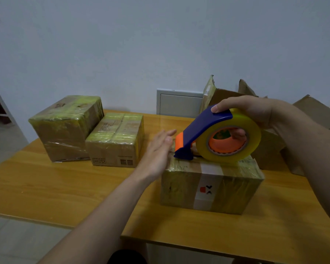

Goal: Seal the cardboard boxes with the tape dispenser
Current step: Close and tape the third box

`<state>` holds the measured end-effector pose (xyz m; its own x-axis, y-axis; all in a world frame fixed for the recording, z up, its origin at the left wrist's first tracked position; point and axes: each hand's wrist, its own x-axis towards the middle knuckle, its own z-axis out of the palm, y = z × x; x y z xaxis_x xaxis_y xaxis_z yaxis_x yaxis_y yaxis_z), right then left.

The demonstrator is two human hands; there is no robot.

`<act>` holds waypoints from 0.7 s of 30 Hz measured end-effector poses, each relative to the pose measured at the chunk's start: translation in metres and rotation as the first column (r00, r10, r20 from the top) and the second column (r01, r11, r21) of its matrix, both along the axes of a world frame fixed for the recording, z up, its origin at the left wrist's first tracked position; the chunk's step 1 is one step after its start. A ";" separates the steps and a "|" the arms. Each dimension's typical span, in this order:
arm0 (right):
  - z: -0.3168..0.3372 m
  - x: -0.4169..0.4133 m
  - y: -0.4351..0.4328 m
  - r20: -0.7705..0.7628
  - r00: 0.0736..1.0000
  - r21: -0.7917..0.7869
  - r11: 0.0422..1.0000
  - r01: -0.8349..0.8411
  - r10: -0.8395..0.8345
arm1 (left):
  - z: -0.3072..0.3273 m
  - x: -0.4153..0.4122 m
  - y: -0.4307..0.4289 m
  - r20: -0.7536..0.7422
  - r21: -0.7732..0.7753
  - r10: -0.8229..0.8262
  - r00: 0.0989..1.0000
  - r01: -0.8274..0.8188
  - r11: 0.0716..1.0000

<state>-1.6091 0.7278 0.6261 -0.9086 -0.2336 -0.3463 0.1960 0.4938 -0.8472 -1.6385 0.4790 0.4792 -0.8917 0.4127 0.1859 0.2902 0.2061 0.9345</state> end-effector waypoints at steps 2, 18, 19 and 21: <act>-0.001 0.000 0.001 0.001 1.000 -0.003 1.000 -0.005 0.005 | -0.009 0.005 0.005 0.174 0.156 -0.109 0.979 0.081 0.984; -0.002 0.006 0.005 0.044 0.999 -0.126 0.992 -0.018 0.024 | -0.050 0.005 -0.002 -0.137 0.236 -0.174 0.975 0.203 0.950; -0.001 0.007 0.006 0.052 0.999 -0.122 0.993 0.004 0.003 | -0.048 0.001 -0.005 -0.155 0.196 -0.168 0.974 0.197 0.961; 0.003 0.009 0.007 0.082 0.997 -0.120 0.993 0.023 -0.013 | -0.044 -0.005 -0.010 -0.180 0.158 -0.170 0.969 0.199 0.967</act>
<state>-1.6001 0.7344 0.6286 -0.8832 -0.2619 -0.3890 0.2740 0.3850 -0.8813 -1.6438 0.4692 0.4353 -0.7546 0.5155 0.4060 0.4598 -0.0260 0.8876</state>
